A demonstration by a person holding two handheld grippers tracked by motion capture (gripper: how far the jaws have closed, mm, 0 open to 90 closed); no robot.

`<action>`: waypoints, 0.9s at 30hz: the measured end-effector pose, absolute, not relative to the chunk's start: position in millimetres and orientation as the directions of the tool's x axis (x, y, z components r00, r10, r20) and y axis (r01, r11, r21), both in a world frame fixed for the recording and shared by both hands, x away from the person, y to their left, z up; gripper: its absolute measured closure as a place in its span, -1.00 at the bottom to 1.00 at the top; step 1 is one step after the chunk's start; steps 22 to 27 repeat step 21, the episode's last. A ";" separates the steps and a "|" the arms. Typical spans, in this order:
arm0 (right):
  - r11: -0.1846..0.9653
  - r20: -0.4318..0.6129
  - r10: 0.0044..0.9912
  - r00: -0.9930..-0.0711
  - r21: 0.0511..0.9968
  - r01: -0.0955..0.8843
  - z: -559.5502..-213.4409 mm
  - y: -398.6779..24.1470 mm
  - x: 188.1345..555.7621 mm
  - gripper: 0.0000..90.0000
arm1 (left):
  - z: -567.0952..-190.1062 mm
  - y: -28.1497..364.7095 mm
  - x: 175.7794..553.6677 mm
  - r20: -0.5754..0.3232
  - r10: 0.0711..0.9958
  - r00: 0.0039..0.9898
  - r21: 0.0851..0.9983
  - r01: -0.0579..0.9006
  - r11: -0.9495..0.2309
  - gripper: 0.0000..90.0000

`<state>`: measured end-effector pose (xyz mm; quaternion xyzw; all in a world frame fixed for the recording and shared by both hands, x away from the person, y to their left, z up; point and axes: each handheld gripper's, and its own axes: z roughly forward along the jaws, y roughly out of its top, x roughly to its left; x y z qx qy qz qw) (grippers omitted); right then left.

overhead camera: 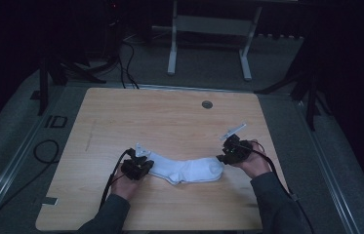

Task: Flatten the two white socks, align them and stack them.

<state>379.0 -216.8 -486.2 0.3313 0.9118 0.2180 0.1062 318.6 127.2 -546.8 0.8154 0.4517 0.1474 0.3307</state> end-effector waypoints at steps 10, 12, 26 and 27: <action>0.675 -0.049 0.663 -0.747 0.472 0.567 -486.5 -221.4 380.9 0.25 | -535.0 138.6 315.7 -0.079 0.841 0.535 0.704 0.628 -0.333 1.00; 0.674 -0.051 0.664 -0.746 0.473 0.568 -486.9 -222.5 381.4 0.25 | -532.8 141.3 315.5 -0.072 0.845 0.529 0.708 0.624 -0.330 1.00; 0.676 -0.044 0.664 -0.746 0.460 0.575 -493.1 -222.9 381.7 0.26 | -528.4 157.4 318.1 -0.070 0.871 0.486 0.717 0.631 -0.295 1.00; 0.676 -0.044 0.664 -0.746 0.460 0.575 -493.1 -222.9 381.7 0.26 | -528.4 157.4 318.1 -0.070 0.871 0.486 0.717 0.631 -0.295 1.00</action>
